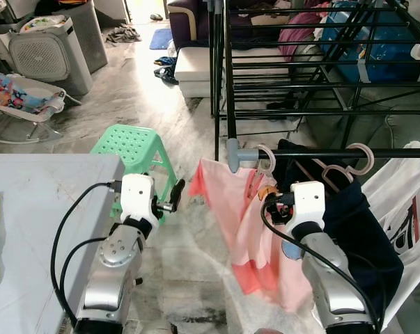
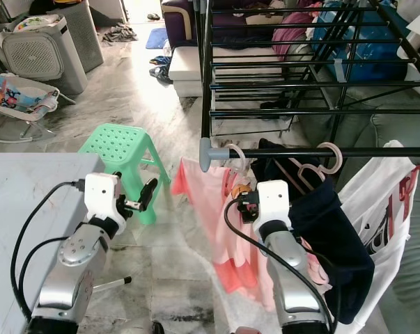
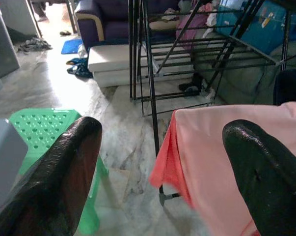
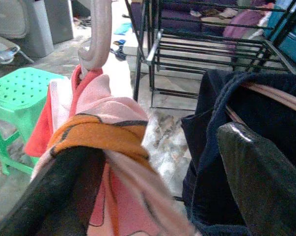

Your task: Hang hanger

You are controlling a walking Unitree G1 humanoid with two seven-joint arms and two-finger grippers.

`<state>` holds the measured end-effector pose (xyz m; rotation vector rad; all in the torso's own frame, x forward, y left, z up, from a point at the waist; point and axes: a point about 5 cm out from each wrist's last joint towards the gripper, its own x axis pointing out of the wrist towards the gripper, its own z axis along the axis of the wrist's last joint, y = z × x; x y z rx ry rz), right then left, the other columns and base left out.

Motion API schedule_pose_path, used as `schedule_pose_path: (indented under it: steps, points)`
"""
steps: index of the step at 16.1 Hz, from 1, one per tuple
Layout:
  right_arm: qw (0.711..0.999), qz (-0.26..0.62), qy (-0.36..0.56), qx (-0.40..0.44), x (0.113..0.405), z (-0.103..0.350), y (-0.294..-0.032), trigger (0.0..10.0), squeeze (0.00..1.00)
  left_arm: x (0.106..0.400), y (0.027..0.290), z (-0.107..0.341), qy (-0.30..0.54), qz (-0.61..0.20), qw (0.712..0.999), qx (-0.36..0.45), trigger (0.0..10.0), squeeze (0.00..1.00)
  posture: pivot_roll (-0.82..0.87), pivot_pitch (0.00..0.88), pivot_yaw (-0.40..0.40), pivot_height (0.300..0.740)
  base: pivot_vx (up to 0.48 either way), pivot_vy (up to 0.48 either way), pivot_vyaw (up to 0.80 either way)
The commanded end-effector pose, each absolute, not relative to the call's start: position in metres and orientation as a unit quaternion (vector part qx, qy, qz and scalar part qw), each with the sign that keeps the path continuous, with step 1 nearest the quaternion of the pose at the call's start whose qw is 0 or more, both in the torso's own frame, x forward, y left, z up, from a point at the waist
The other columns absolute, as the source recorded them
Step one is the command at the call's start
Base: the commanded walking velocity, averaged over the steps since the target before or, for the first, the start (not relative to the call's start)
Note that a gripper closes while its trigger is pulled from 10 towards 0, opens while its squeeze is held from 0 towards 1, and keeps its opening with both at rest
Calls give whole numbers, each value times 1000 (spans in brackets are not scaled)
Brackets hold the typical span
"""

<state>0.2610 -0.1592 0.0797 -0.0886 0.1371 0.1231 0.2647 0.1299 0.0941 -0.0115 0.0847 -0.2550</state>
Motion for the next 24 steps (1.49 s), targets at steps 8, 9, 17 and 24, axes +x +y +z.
schedule_pose_path:
  steps: [8,9,17,24]
  points:
    - [987,83,131,-42,256,73,-158,10000,1000,271,137,98,55,-118,991,6,10000,0,-18,0,44,740,0,0,0]
    - [987,79,135,-44,254,72,-161,10000,1000,271,138,96,59,-118,991,6,10000,0,-24,0,48,740,0,0,0]
    - [963,208,167,-20,237,75,-149,10000,1000,267,152,90,98,-115,988,25,10000,0,-26,0,41,740,0,0,0]
    - [966,217,137,-37,213,97,-182,10000,0,264,145,87,106,-128,986,23,10000,0,-42,0,26,740,0,0,0]
